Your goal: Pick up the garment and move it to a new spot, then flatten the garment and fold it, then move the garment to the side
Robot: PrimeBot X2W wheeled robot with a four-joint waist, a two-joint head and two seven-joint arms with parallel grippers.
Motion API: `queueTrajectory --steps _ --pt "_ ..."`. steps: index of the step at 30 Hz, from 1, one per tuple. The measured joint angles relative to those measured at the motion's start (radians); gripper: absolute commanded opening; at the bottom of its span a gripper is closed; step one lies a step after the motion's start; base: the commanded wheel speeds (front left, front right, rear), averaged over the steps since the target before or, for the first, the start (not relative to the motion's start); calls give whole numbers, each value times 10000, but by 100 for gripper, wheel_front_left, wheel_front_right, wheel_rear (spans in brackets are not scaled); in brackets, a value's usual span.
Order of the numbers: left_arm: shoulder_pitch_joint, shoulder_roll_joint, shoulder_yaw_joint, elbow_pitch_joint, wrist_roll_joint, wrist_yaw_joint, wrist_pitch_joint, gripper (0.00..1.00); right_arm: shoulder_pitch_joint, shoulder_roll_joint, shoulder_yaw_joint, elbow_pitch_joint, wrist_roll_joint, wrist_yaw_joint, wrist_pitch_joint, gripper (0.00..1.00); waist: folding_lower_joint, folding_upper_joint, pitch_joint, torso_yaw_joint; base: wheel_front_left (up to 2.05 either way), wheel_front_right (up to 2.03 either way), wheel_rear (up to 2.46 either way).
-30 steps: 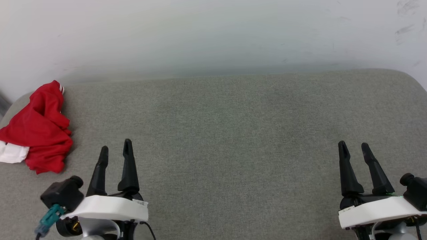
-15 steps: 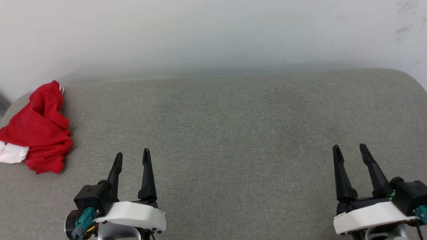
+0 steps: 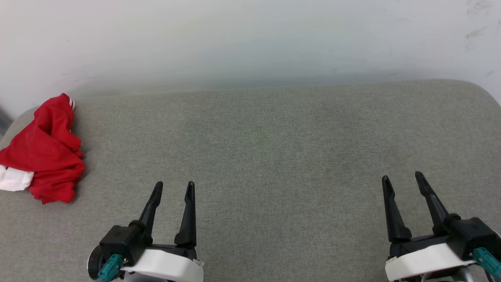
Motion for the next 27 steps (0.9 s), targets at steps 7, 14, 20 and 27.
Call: queueTrajectory --steps 7,14,20,27 --pt "156 -322 474 134 556 -888 -134 100 45 0 40 -121 -313 2 -136 100 0 0 13 26 0 0 0" --pt "328 -543 1037 301 709 -1584 -290 100 132 0 6 -169 -330 2 -267 100 -1 0 1 26 0 0 0" --pt "442 -581 1352 445 748 -1758 -387 100 199 -2 -111 -107 33 2 -384 100 0 0 -16 -1 0 0 0" --pt "448 -583 1358 558 1174 -1776 -510 100 275 -2 -94 -75 -184 2 -506 100 0 0 9 -29 0 0 0"
